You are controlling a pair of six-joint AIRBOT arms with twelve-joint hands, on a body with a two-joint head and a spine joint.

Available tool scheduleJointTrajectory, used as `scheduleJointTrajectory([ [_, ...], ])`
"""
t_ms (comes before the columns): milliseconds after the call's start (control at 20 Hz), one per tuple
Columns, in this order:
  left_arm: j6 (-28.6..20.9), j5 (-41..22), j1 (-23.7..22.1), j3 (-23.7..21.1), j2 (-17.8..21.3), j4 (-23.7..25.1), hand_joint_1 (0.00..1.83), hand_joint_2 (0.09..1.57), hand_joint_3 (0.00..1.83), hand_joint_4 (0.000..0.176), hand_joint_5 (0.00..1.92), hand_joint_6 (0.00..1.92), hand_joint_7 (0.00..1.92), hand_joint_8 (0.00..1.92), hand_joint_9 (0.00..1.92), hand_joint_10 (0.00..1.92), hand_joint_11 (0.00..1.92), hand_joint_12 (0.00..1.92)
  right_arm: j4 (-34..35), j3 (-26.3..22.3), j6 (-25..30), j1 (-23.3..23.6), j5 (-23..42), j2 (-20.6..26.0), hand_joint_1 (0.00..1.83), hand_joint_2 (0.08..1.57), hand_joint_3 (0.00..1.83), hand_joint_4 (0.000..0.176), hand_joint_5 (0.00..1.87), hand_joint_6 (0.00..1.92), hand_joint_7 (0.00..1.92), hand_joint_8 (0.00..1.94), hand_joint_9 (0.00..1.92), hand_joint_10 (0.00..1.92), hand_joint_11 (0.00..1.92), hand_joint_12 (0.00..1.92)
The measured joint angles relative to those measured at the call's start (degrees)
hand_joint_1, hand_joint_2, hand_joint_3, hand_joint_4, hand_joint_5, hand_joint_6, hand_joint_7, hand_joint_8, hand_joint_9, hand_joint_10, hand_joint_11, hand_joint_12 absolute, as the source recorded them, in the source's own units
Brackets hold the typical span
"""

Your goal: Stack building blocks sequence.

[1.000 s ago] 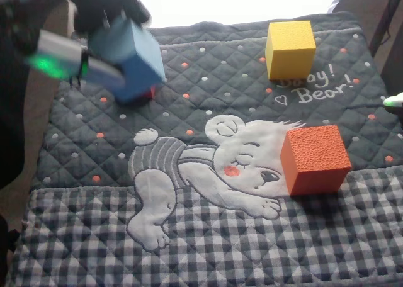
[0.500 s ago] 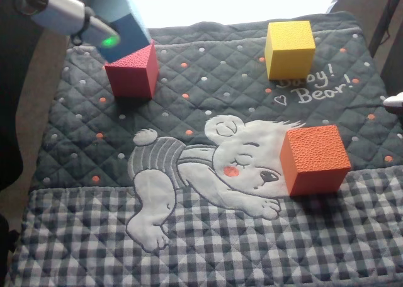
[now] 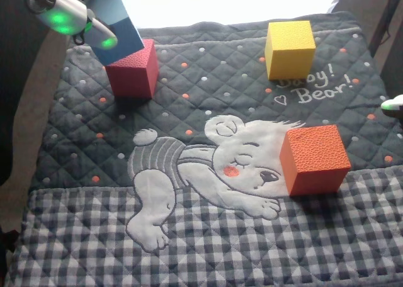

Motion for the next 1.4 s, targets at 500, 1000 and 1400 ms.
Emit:
scheduleJointTrajectory([
  [500,0.1,1.5,-0.1,2.7,-3.3,-0.1,1.4,1.04,0.0,0.0,1.06,0.76,1.18,0.59,1.11,0.94,0.9,1.06,-0.2,0.0,0.0,0.0,0.2,0.0,0.78,1.33,0.0,0.0,0.5,0.0,0.55,0.0,0.5,0.0,0.11,0.92],
  [1000,0.2,4.2,0.0,3.7,-4.2,0.9,1.4,1.02,0.0,0.0,1.12,0.67,1.23,0.46,1.13,0.92,0.95,0.99,-0.2,0.0,0.0,0.0,0.1,-0.1,0.78,1.33,0.0,0.0,0.5,0.0,0.55,0.01,0.52,0.01,0.14,0.89],
  [1400,0.2,5.0,0.0,5.3,-6.2,1.2,1.4,1.03,0.0,0.0,1.06,0.74,1.18,0.54,1.13,0.95,0.97,1.05,0.0,0.0,0.0,0.0,0.0,-0.2,0.81,1.33,0.0,0.0,0.51,0.0,0.54,0.0,0.52,0.0,0.14,0.89],
])
